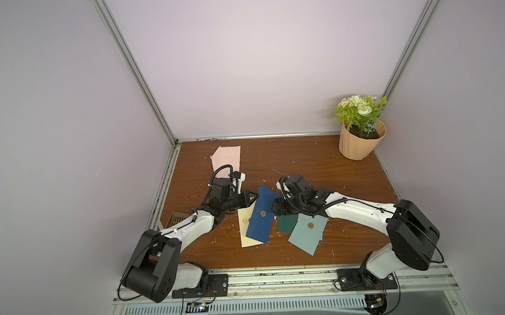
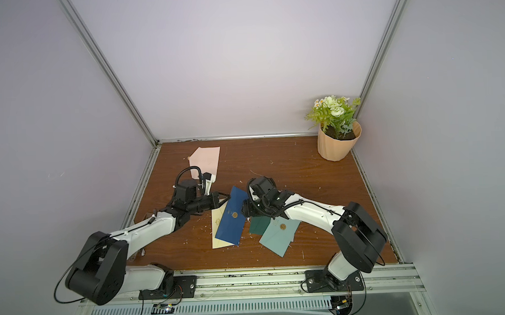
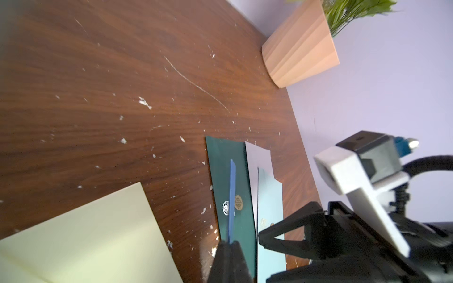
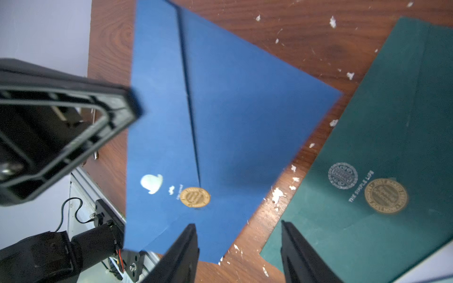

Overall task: Open the envelope
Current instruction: Pick up the envelope from the envelope.

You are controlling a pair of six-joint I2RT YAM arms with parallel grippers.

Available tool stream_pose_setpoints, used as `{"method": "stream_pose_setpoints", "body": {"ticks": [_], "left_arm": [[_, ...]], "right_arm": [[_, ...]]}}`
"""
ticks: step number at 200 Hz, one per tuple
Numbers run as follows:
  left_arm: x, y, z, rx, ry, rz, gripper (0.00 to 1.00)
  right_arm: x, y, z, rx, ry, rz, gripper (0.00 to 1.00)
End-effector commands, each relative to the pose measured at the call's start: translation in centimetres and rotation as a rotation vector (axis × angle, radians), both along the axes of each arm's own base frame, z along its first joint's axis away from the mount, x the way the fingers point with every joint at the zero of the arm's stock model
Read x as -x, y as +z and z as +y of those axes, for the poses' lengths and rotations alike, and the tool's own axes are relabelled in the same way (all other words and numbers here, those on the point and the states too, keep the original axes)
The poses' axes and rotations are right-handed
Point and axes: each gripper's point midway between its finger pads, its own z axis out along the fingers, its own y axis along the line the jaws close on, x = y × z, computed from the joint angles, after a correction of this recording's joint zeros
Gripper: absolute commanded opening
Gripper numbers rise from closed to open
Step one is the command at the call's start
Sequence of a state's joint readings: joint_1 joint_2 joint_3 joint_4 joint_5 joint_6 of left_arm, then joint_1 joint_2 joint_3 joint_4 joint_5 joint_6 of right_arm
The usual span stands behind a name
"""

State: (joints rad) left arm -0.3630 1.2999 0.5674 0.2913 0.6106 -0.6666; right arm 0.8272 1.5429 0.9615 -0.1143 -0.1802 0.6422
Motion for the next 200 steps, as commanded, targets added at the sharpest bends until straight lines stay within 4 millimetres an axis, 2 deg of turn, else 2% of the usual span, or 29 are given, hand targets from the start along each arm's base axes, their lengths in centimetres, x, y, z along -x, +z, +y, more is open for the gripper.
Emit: {"method": "stream_pose_setpoints", "body": {"ticks": [1, 25, 44, 57, 94, 140, 166, 188, 200], "left_arm": [[-0.3, 0.5, 1.5, -0.044, 0.064, -0.012, 0.00], [-0.2, 2.1, 1.9, -0.015, 0.082, -0.040, 0.00], [-0.1, 3.6, 2.2, 0.050, 0.086, -0.054, 0.00], [0.1, 5.0, 2.6, 0.118, 0.080, -0.082, 0.00], [1.2, 9.6, 4.0, 0.307, 0.035, -0.181, 0.00], [3.8, 14.2, 3.9, 0.496, -0.083, -0.286, 0.00], [4.3, 14.8, 3.8, 0.521, -0.111, -0.299, 0.00], [5.1, 16.2, 3.8, 0.563, -0.135, -0.336, 0.00], [4.9, 16.2, 3.8, 0.566, -0.134, -0.333, 0.00]], "right_arm": [[-0.7, 3.0, 0.0, -0.052, -0.007, -0.071, 0.62], [-0.4, 4.7, 0.5, -0.145, 0.026, -0.103, 0.64], [0.2, 7.0, 1.0, -0.256, 0.078, -0.149, 0.68], [0.7, 9.0, 1.2, -0.344, 0.114, -0.188, 0.69], [1.0, 12.5, 0.4, -0.534, 0.157, -0.248, 0.70], [0.4, 14.3, 0.6, -0.629, 0.200, -0.264, 0.70], [0.5, 16.4, 1.2, -0.745, 0.243, -0.275, 0.69], [-0.2, 16.6, 1.9, -0.750, 0.249, -0.260, 0.69], [0.0, 17.3, 2.1, -0.784, 0.268, -0.269, 0.68]]}}
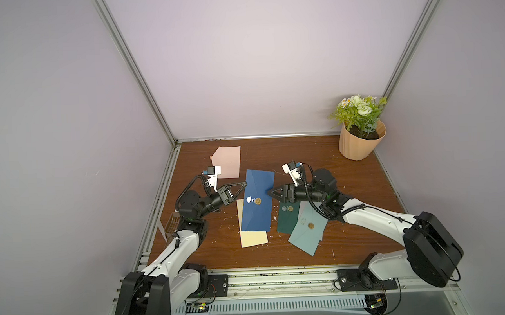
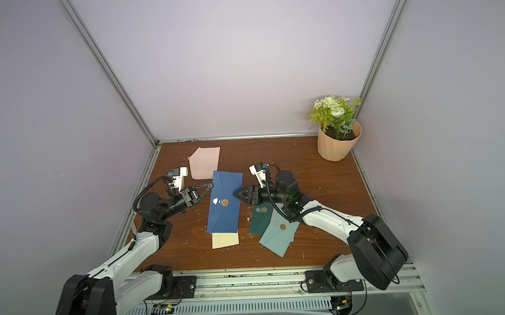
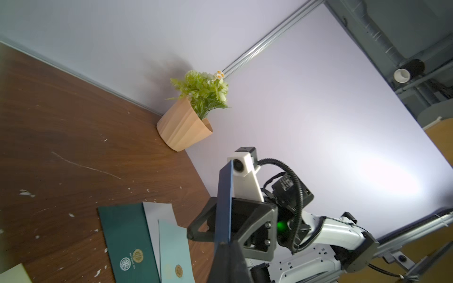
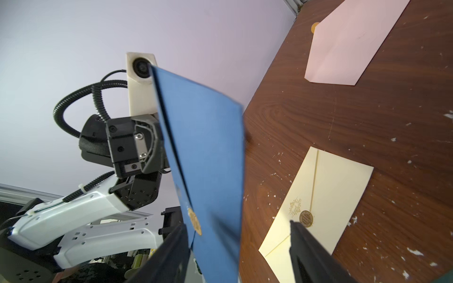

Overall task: Open the envelope
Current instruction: Pick up the envelope from the envelope.

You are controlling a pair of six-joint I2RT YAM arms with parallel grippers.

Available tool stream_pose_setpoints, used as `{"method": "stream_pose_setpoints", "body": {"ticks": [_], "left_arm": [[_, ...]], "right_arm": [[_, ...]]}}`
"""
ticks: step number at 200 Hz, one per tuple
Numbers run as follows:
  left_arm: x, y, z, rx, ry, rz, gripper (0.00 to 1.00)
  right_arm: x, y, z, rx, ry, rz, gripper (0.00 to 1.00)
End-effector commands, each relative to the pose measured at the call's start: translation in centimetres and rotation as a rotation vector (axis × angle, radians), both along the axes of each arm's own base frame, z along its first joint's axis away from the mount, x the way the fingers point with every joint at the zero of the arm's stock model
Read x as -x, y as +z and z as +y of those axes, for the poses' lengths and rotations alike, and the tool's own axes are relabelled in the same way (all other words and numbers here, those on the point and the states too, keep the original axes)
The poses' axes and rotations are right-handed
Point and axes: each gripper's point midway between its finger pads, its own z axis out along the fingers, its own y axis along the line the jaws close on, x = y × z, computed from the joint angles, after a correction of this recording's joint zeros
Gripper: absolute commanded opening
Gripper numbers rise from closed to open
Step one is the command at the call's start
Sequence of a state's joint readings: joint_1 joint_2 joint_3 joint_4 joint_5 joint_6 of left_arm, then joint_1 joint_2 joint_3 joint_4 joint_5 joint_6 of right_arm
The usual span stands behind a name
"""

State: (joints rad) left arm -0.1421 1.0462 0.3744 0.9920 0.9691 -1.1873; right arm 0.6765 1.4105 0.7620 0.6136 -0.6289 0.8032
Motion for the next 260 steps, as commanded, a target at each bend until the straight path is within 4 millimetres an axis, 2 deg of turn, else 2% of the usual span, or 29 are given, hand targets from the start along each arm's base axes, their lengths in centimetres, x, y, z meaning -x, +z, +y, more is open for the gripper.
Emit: {"method": "stream_pose_setpoints", "body": {"ticks": [1, 19, 36, 61, 84, 96, 115, 131, 137, 146, 165, 184, 201, 218, 239, 260], "left_arm": [[1.2, 2.3, 0.1, 0.050, -0.045, -0.076, 0.00], [0.8, 1.5, 0.0, 0.048, -0.047, -0.044, 0.00], [0.4, 0.7, 0.0, 0.043, -0.043, -0.020, 0.00], [-0.2, -0.2, -0.1, 0.034, -0.035, -0.001, 0.00], [-0.6, -0.8, -0.1, 0.029, -0.029, 0.014, 0.00], [-0.8, -0.8, 0.0, 0.029, -0.024, 0.015, 0.00], [-1.2, -0.8, 0.0, 0.028, -0.019, 0.016, 0.01], [-1.4, -1.0, -0.1, 0.023, -0.020, 0.022, 0.09], [-1.5, -1.1, -0.1, 0.020, -0.021, 0.023, 0.15], [-1.6, -1.3, -0.1, 0.010, -0.018, 0.026, 0.36], [-2.1, -2.2, 0.0, -0.043, 0.004, 0.042, 0.50], [-3.4, -4.1, 0.4, -0.190, 0.071, 0.080, 0.55], [-4.6, -5.6, 1.9, -0.380, 0.178, 0.107, 0.57], [-5.5, -4.9, 3.7, -0.507, 0.284, 0.105, 0.61], [-5.6, -2.9, 4.7, -0.532, 0.360, 0.060, 0.66], [-5.4, -3.3, 5.3, -0.549, 0.390, 0.071, 0.68]], "right_arm": [[0.4, 4.9, 0.8, -0.142, 0.068, -0.091, 0.68], [0.9, 6.1, 0.8, -0.209, 0.098, -0.104, 0.63], [1.4, 7.0, 0.8, -0.261, 0.126, -0.109, 0.45], [2.2, 8.1, 0.5, -0.318, 0.156, -0.116, 0.25], [2.2, 7.8, 0.5, -0.311, 0.156, -0.102, 0.06], [2.1, 7.5, 0.6, -0.299, 0.150, -0.093, 0.00], [1.9, 7.1, 0.5, -0.279, 0.137, -0.087, 0.00], [1.6, 6.8, 0.5, -0.253, 0.118, -0.086, 0.00], [1.5, 6.7, 0.4, -0.241, 0.108, -0.087, 0.00], [1.4, 6.6, 0.4, -0.219, 0.091, -0.090, 0.00], [0.7, 6.0, 0.1, -0.151, 0.043, -0.087, 0.00], [-0.2, 5.2, -0.3, -0.060, -0.019, -0.083, 0.00], [-1.0, 4.4, -0.6, 0.015, -0.065, -0.067, 0.00], [-1.7, 3.6, -0.6, 0.056, -0.086, -0.037, 0.00], [-2.5, 2.7, 0.5, 0.089, -0.068, 0.013, 0.00], [-3.6, 2.8, 1.6, 0.095, -0.063, 0.035, 0.00]]}}
